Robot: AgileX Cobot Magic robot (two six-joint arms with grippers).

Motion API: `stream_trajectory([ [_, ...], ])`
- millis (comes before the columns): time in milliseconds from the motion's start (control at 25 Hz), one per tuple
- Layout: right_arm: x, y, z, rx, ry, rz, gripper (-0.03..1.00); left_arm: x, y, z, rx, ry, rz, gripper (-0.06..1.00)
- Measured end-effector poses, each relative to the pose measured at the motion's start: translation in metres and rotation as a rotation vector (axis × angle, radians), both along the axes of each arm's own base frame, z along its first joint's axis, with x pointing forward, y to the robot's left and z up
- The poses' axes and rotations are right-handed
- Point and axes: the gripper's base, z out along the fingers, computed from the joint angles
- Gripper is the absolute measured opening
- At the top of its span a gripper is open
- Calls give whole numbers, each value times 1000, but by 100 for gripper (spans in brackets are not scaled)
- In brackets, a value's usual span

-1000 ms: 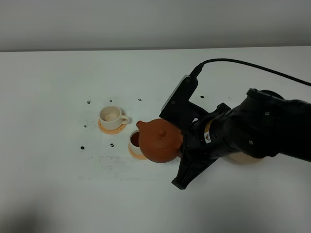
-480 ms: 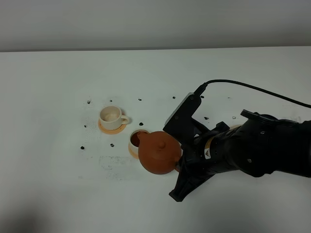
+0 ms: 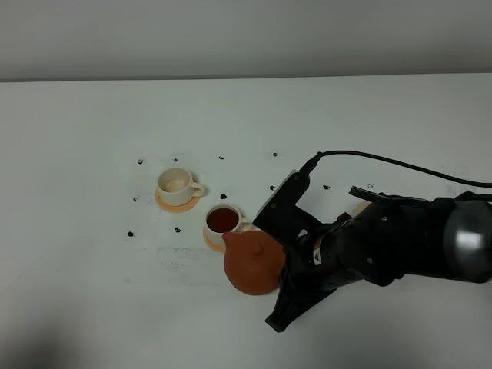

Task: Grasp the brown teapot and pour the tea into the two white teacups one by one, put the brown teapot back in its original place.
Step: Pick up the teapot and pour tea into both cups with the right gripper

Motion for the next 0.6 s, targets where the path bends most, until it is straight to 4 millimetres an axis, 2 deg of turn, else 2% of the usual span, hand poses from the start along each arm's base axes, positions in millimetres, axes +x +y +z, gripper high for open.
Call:
stream_trajectory([
  [120,0,0,-6,-12,16,-4,9,0,0,0,0,0,0,37],
  [360,0,0,-3,-7,10,-4,9,0,0,0,0,0,0,37],
  [440,-1,-1,4,2,1,-3,9,0,0,0,0,0,0,37],
  [600,3,1,33,12,-49,12,9,0,0,0,0,0,0,37],
])
